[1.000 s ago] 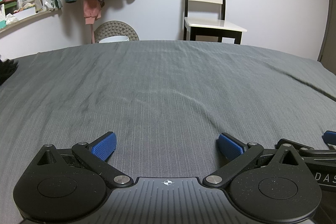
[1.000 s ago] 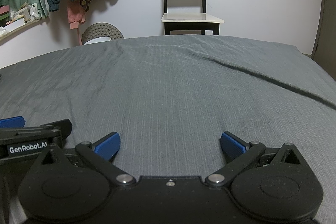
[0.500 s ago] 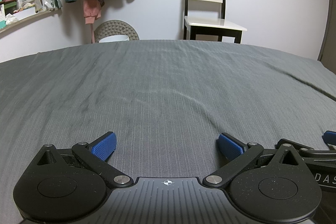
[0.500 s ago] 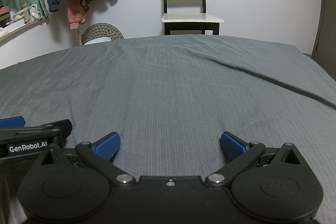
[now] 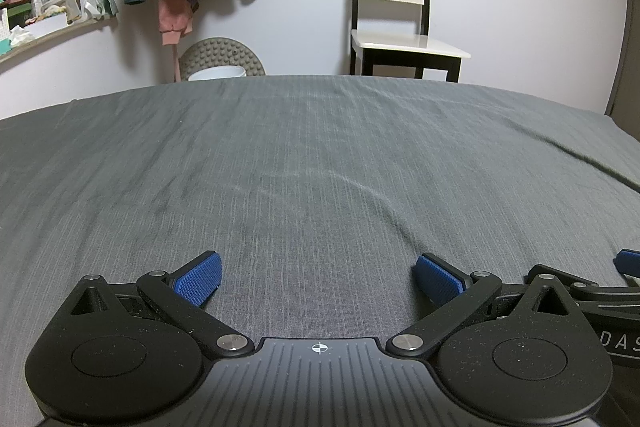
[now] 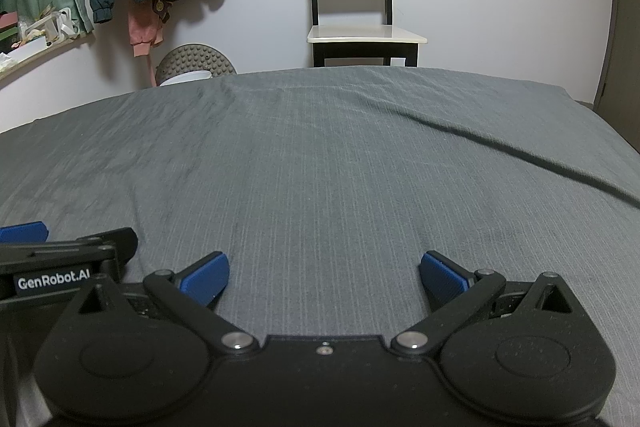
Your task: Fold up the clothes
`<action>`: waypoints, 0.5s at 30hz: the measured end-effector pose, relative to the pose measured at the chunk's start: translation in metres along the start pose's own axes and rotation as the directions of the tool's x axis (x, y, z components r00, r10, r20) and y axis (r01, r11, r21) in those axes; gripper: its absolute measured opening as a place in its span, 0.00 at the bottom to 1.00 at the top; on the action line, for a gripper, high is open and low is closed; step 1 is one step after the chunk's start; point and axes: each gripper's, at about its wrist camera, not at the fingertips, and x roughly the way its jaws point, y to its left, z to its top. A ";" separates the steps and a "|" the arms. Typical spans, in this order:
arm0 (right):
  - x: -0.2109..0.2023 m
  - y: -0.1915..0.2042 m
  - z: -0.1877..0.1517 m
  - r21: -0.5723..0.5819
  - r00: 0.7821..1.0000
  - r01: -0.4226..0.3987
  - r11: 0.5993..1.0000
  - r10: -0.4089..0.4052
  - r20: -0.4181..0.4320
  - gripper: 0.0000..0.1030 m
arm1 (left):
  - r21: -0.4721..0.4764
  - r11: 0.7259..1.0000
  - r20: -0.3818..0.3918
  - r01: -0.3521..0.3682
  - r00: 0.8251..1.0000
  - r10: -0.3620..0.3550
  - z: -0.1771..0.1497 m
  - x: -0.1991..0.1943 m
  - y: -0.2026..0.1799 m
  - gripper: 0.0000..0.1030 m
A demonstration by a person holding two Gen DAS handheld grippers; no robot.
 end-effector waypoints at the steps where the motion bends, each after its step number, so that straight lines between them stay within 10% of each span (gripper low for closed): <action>1: 0.000 0.000 0.000 0.000 1.000 0.000 1.000 0.000 0.000 1.00 | 0.000 1.000 0.000 0.000 1.000 0.000 0.000 0.000 0.001 1.00; 15: 0.000 0.000 0.000 0.000 1.000 0.000 1.000 0.000 0.000 1.00 | 0.000 1.000 0.000 0.002 1.000 -0.002 0.000 0.000 0.004 1.00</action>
